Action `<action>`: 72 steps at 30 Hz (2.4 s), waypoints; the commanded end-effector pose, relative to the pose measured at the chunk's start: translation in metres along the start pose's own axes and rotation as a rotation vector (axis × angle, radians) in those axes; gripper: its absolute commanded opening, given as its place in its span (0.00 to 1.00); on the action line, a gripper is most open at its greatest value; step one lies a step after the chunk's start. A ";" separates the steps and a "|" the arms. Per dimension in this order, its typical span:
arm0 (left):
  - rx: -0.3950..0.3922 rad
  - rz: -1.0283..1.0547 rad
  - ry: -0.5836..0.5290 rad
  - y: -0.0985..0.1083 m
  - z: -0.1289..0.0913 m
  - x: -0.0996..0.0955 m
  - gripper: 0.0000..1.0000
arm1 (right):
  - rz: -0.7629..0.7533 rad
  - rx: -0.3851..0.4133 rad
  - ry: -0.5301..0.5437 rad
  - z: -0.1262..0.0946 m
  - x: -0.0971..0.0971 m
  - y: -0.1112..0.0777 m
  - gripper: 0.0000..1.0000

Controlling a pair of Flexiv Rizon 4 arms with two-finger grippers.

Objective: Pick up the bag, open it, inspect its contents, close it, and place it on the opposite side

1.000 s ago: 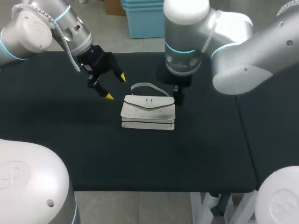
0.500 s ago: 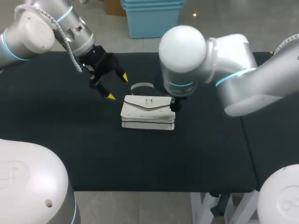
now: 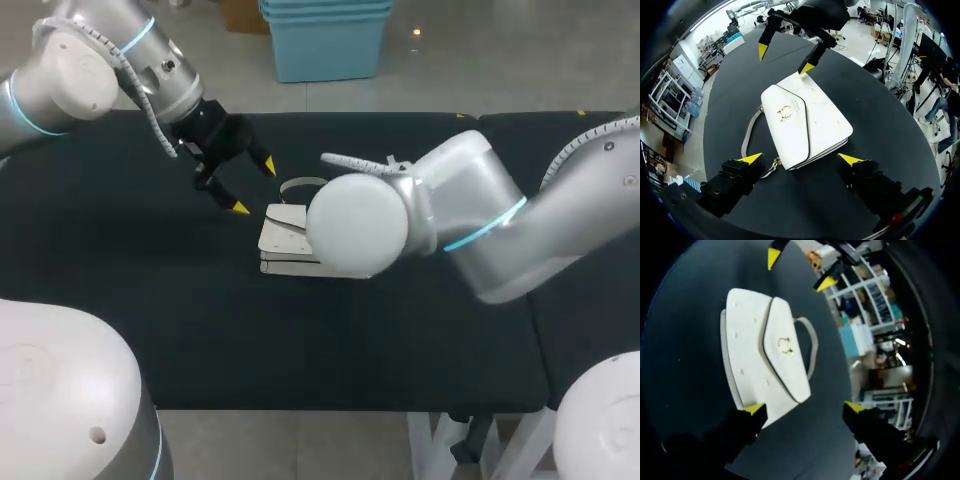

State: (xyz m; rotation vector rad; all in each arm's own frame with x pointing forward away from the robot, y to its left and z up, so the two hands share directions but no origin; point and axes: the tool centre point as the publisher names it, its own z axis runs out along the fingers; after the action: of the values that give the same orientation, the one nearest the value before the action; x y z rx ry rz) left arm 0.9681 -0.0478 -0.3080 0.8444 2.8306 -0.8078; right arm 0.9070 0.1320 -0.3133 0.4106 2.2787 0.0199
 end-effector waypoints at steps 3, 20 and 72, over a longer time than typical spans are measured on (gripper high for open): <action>-0.004 0.002 0.006 0.000 0.003 -0.002 1.00 | -0.007 -0.016 -0.275 -0.012 0.006 -0.010 1.00; 0.002 0.009 0.025 -0.007 0.010 -0.005 1.00 | -0.080 -0.090 -0.144 -0.029 0.036 -0.003 1.00; -0.009 0.063 0.009 -0.013 0.019 -0.004 1.00 | -0.242 -0.111 -0.078 0.021 0.069 0.008 0.00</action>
State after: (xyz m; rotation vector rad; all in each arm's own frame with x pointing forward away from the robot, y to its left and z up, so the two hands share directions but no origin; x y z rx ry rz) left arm 0.9705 -0.0698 -0.3154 0.9424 2.8232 -0.7931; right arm 0.8828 0.1554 -0.3711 0.0706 2.2326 0.0096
